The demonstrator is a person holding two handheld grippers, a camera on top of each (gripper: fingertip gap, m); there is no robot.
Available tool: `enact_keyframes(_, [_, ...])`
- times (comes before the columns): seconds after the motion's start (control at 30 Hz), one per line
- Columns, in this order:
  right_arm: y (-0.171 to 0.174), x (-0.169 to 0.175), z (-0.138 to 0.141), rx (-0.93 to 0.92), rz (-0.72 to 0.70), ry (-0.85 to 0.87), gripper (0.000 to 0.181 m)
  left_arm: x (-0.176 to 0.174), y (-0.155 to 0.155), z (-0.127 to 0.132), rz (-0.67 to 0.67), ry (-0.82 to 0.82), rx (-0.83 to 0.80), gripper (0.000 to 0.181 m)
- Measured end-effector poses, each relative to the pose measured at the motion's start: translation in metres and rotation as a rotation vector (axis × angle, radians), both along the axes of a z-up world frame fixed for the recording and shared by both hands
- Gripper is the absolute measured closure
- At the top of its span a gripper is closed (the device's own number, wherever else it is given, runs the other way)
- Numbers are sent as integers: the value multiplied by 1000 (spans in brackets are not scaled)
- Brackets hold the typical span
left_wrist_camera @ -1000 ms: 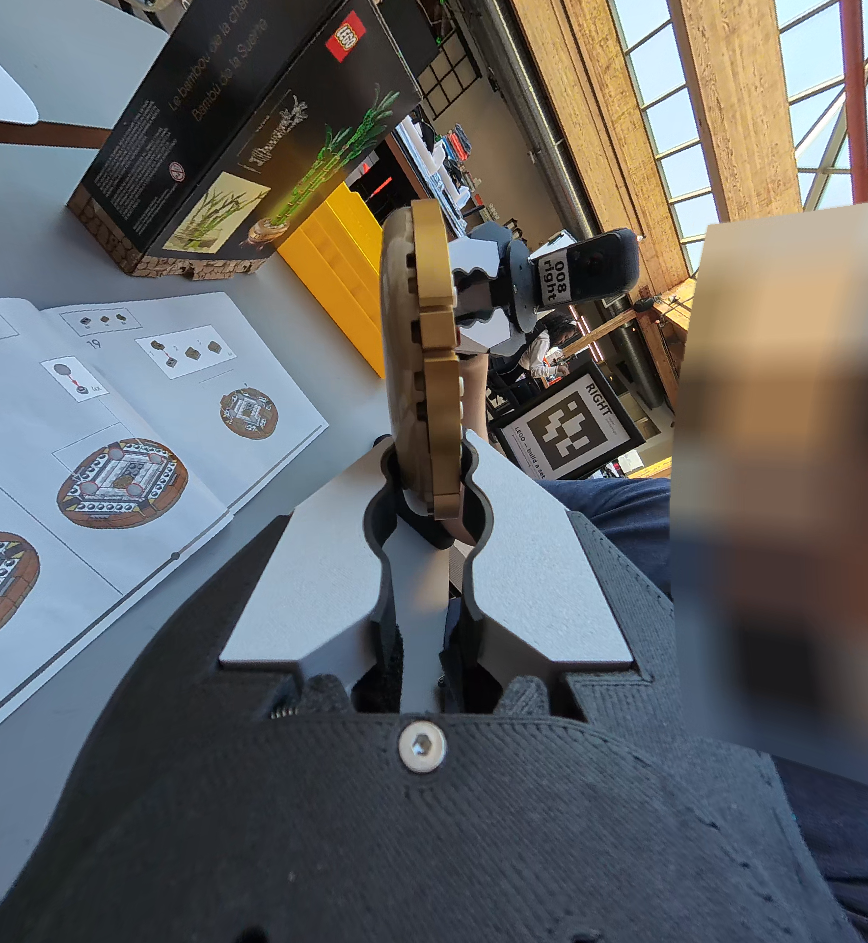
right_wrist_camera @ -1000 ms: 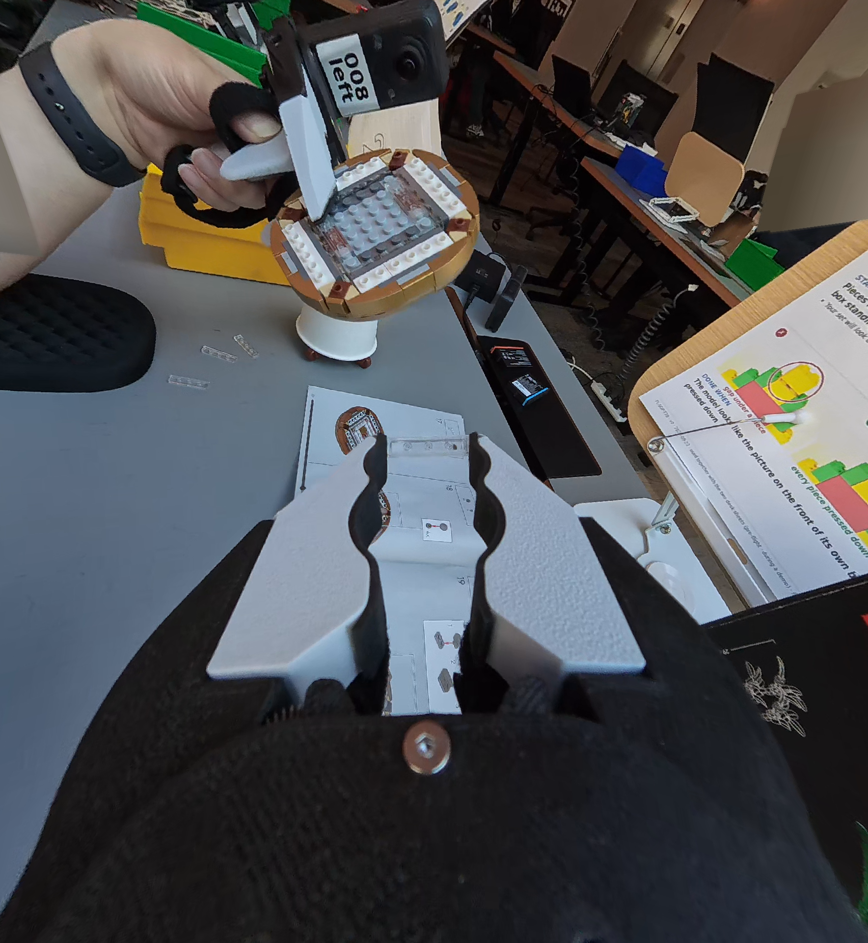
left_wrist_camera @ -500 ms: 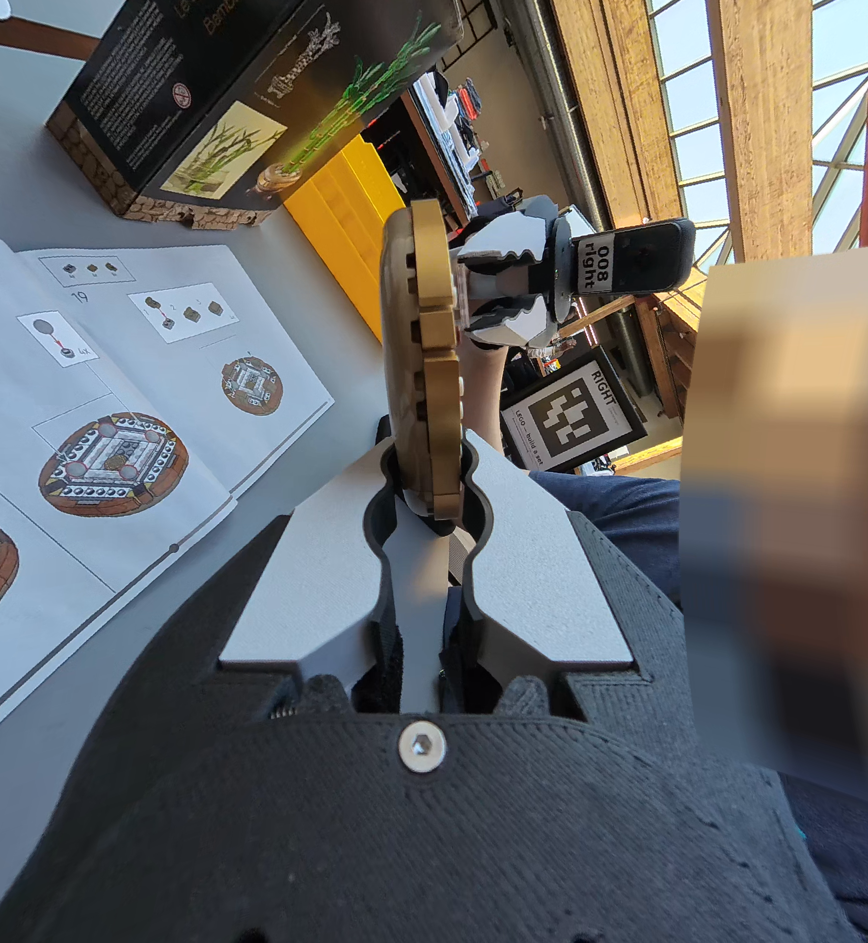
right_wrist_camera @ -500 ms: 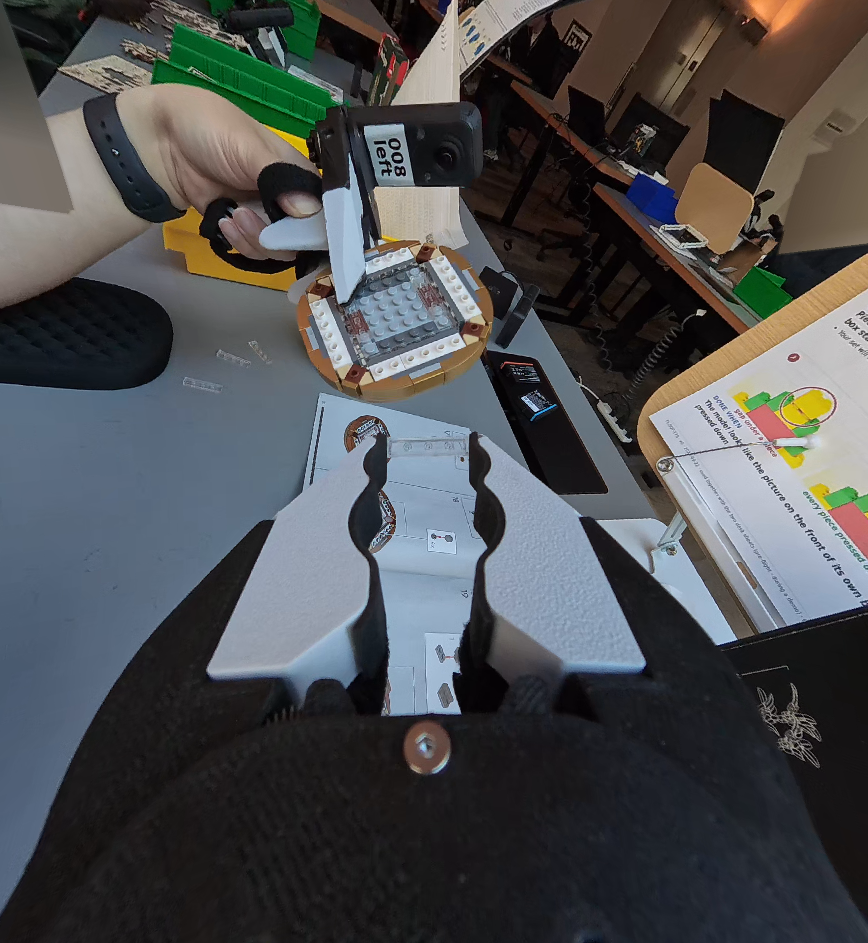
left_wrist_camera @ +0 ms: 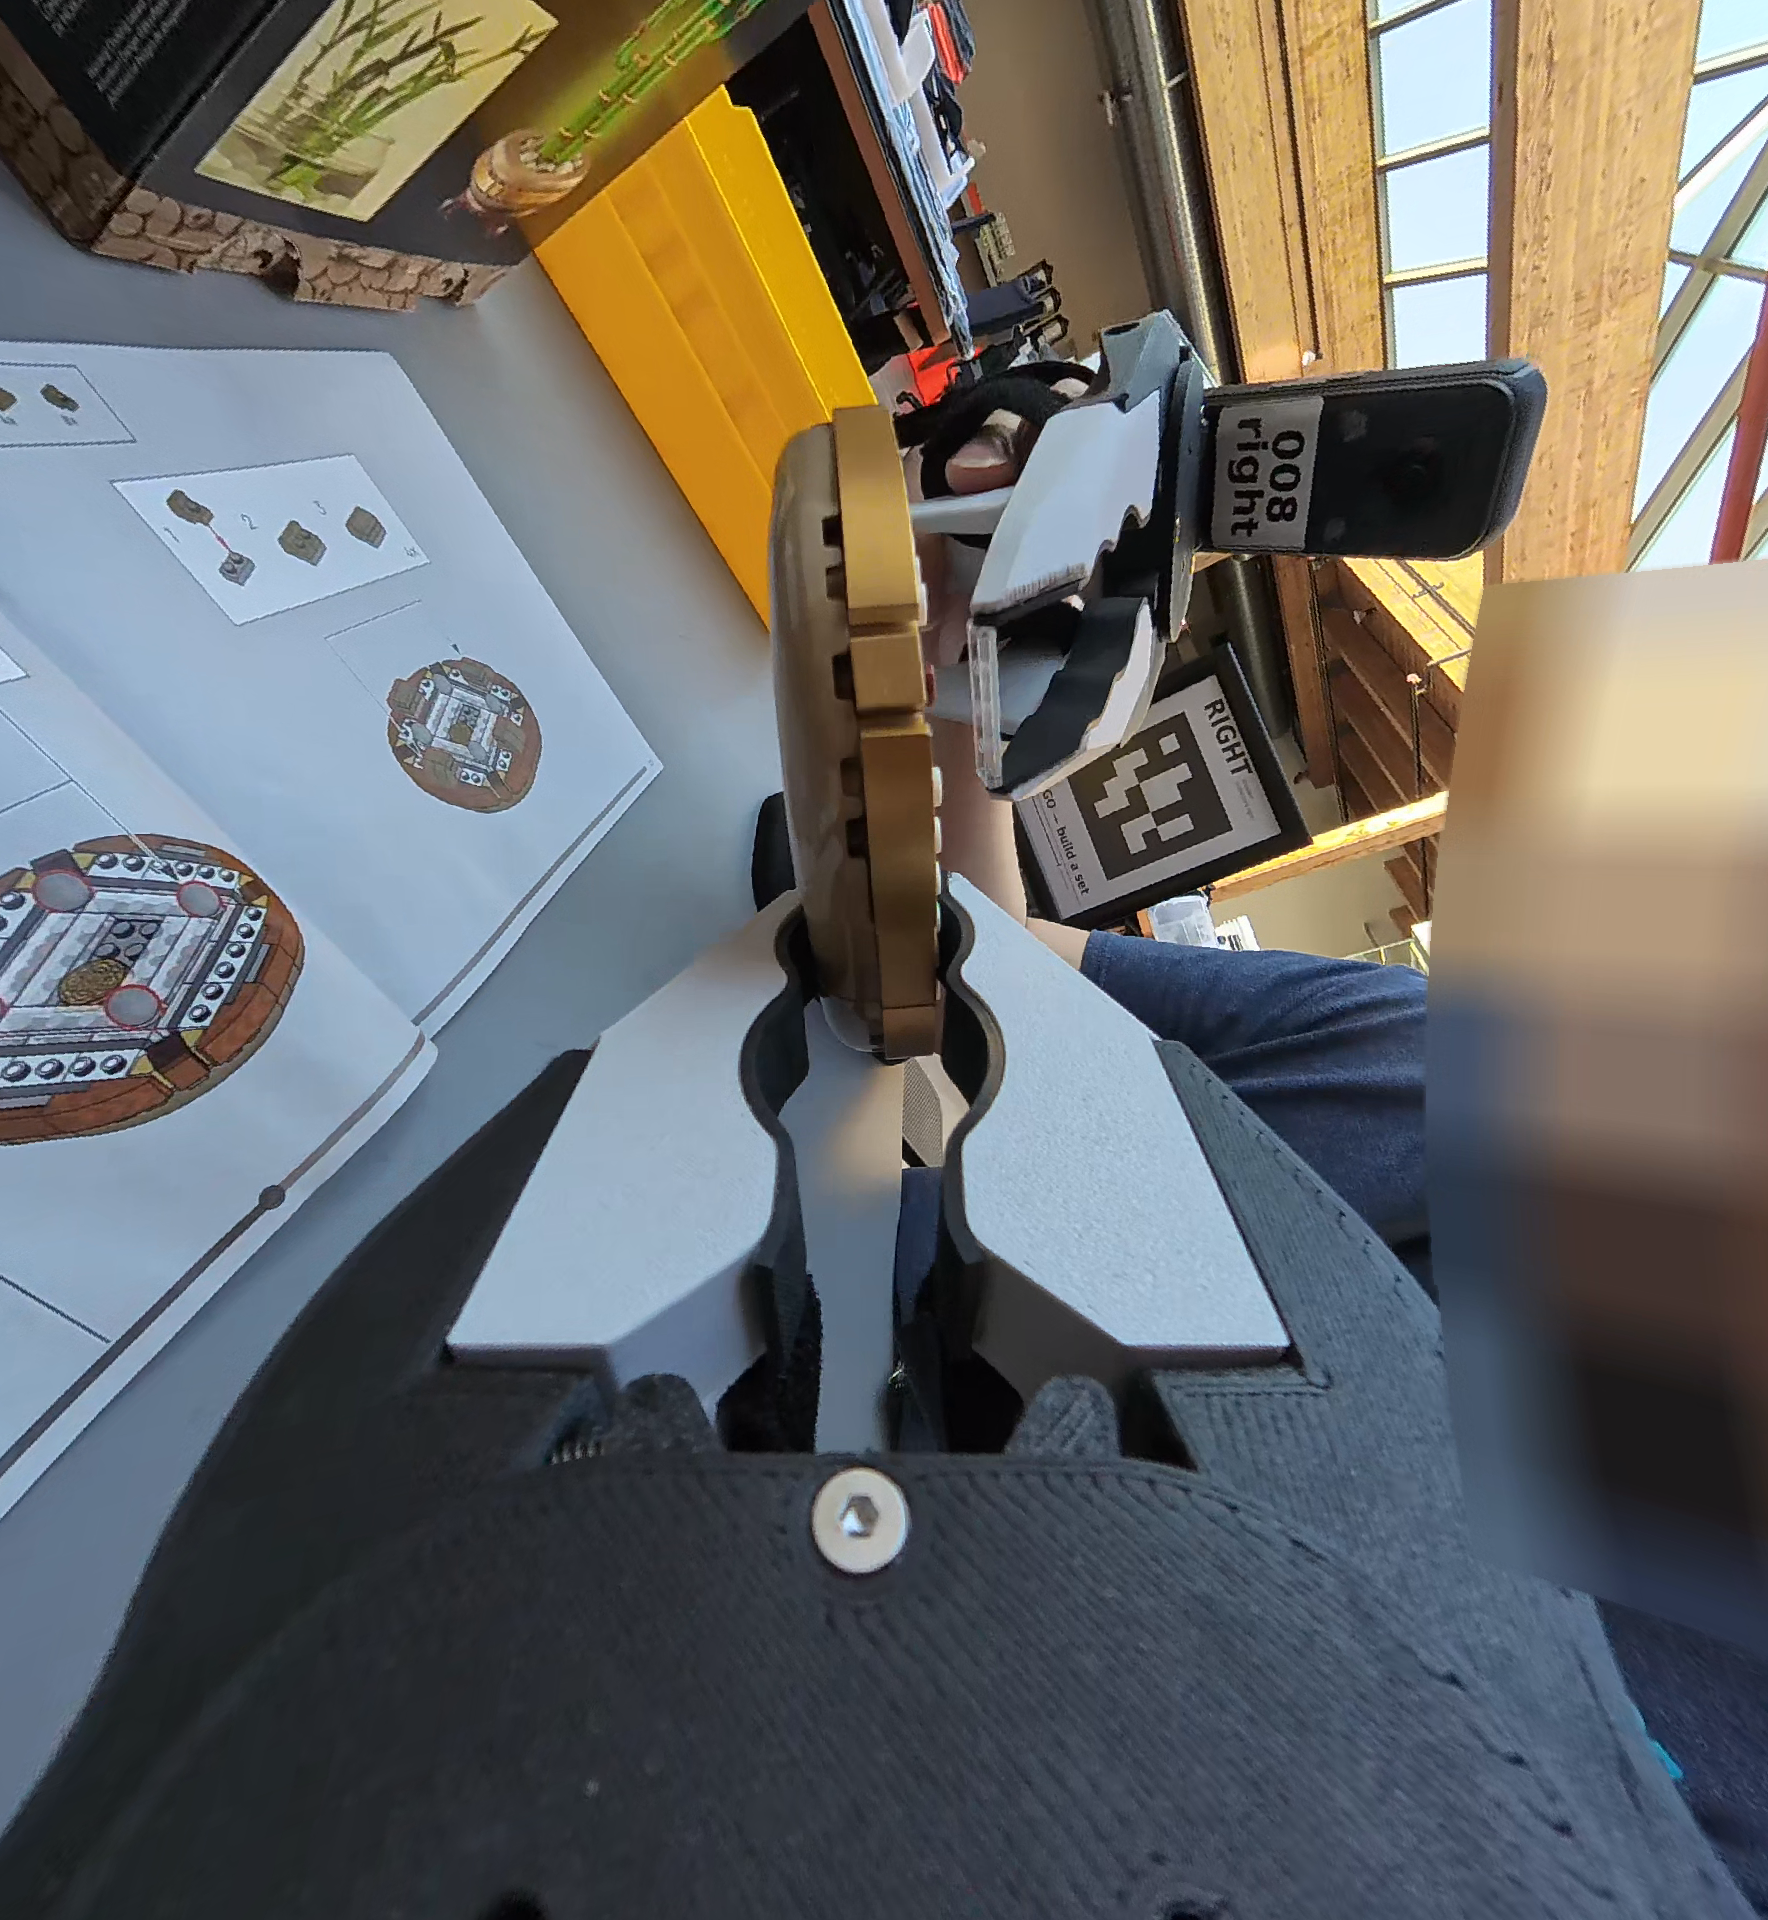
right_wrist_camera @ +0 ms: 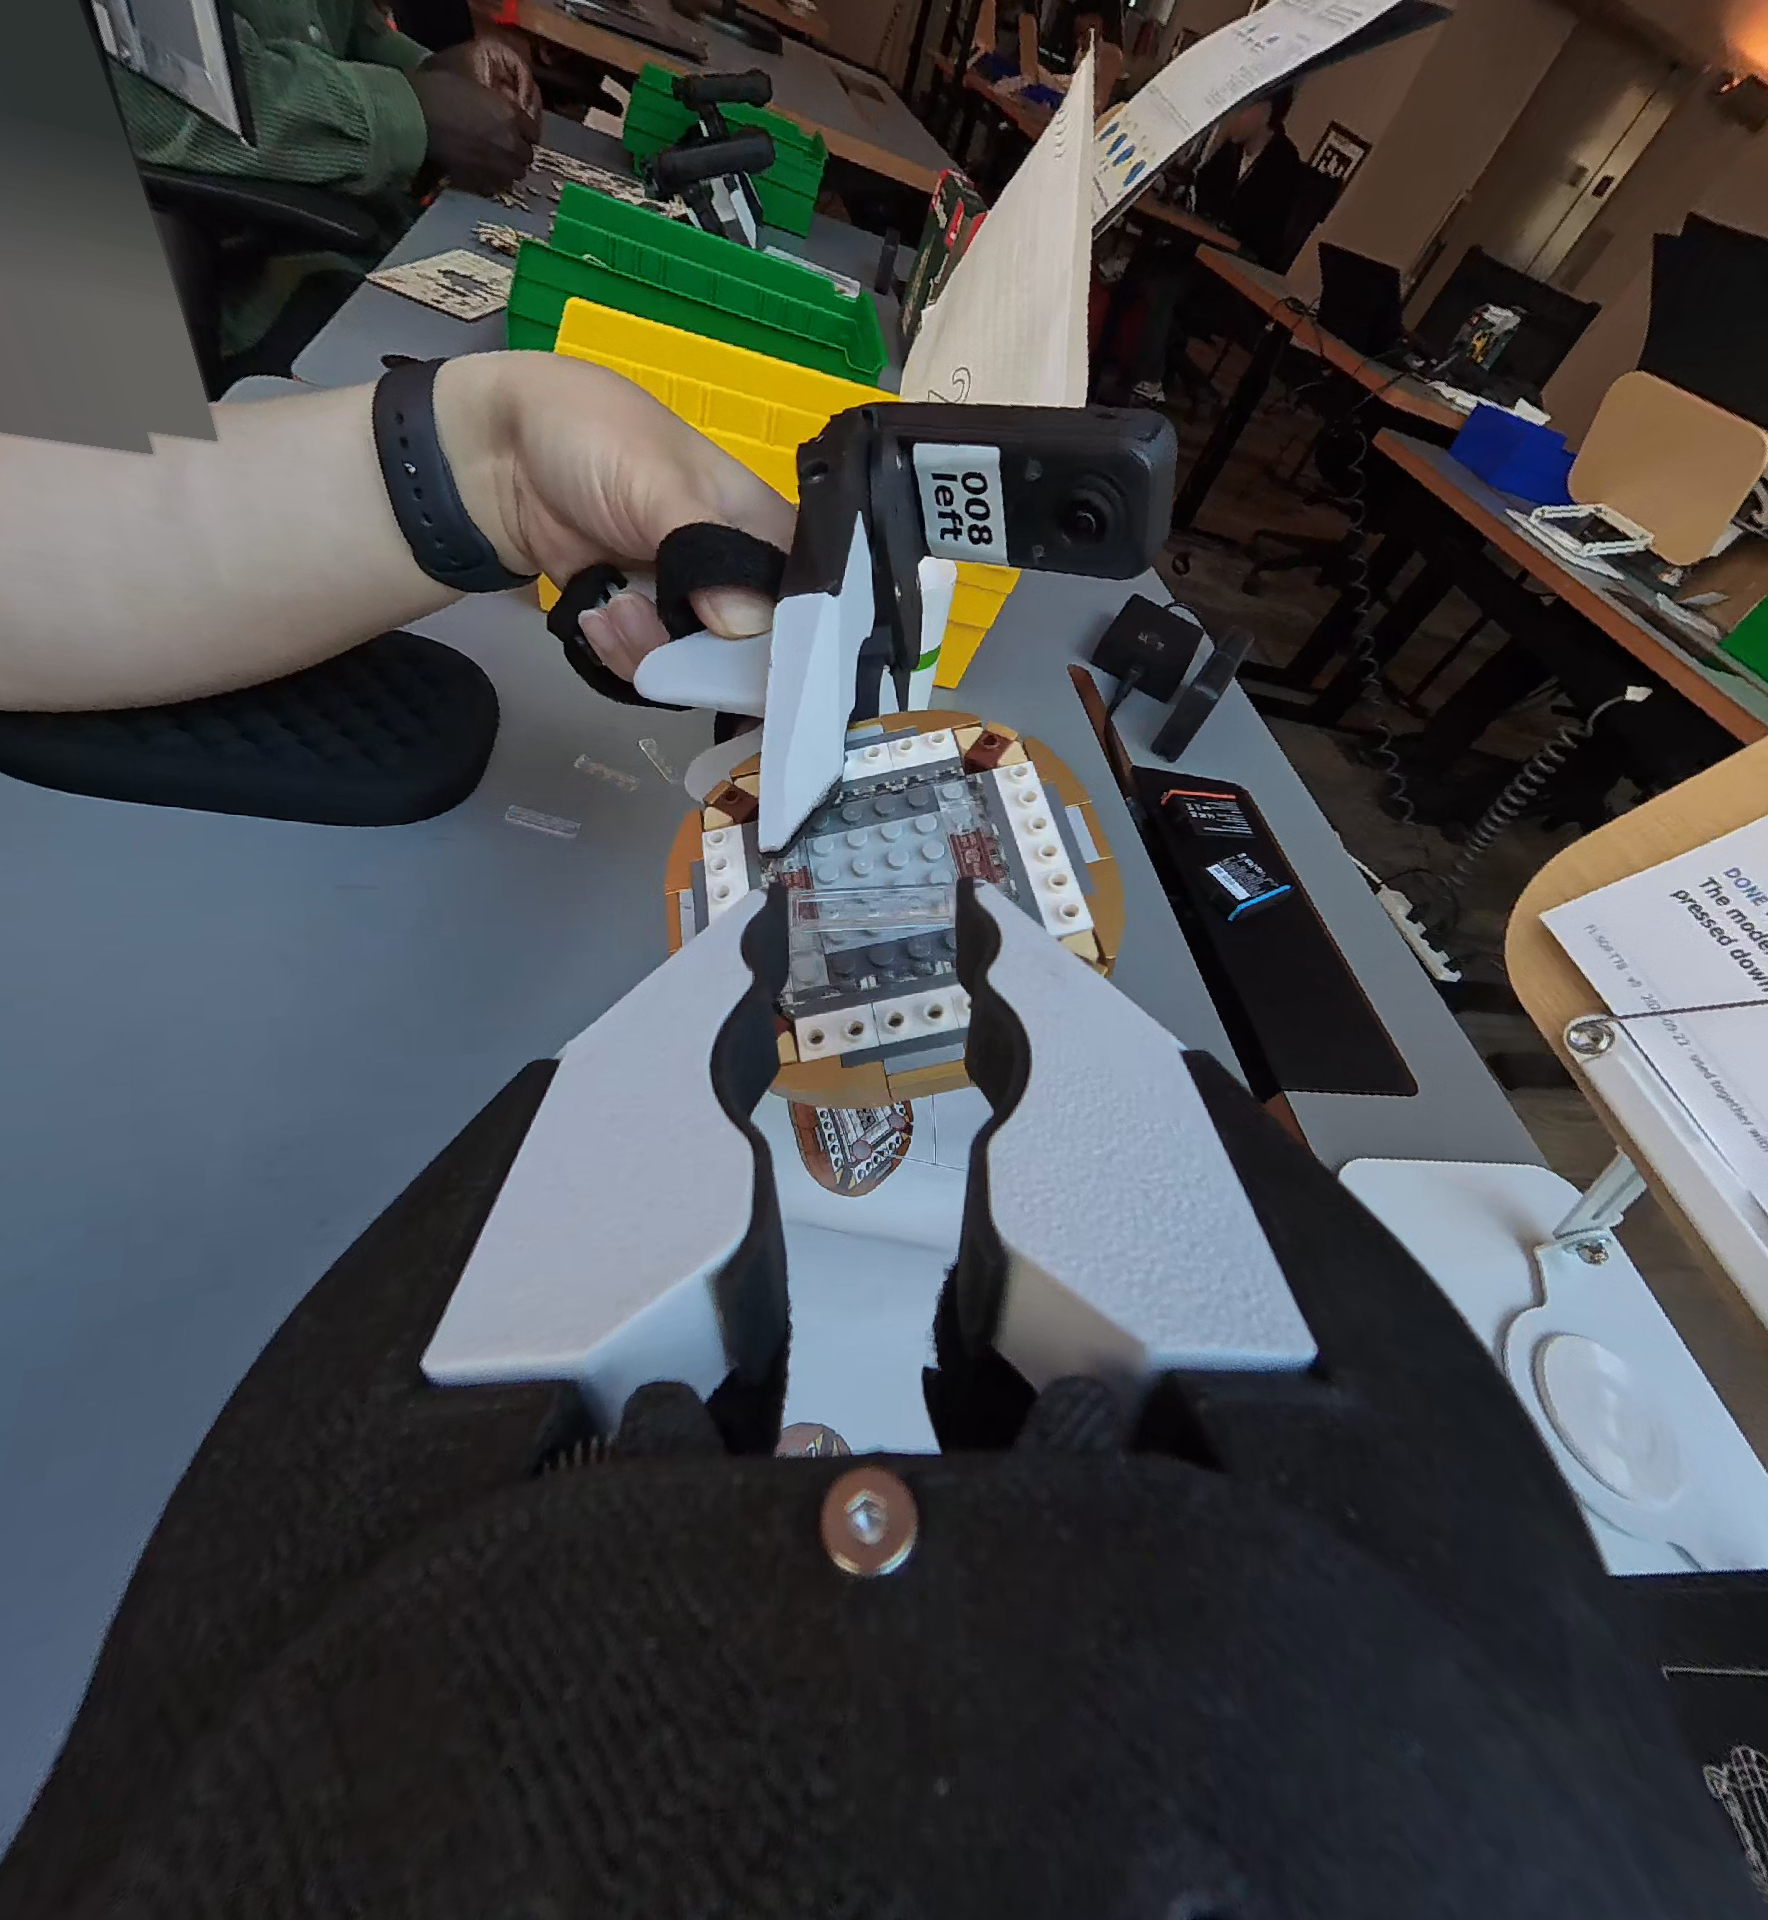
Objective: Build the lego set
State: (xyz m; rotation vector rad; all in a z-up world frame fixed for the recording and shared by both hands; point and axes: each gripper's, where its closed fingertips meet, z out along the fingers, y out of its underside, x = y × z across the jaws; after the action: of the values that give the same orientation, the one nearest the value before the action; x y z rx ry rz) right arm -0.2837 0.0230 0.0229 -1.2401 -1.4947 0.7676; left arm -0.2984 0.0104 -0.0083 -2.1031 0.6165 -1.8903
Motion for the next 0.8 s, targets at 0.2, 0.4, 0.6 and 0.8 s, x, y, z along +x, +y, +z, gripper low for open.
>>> enact_keyframes(0.2, [-1,1,-7,0,9,-35,149,2,-7,2,-43,-17,-16,162])
enact_keyframes(0.4, [-3,3,-10,-37,36,-35,148,3,-13,1,-82,-35,-43,163])
enact_keyframes(0.6, [0,4,-13,-39,22,-49,142,4,-12,-2,-90,-54,-83,163])
enact_keyframes(0.8, [3,5,-10,-64,19,-21,137,4,-10,-4,-91,-76,-109,162])
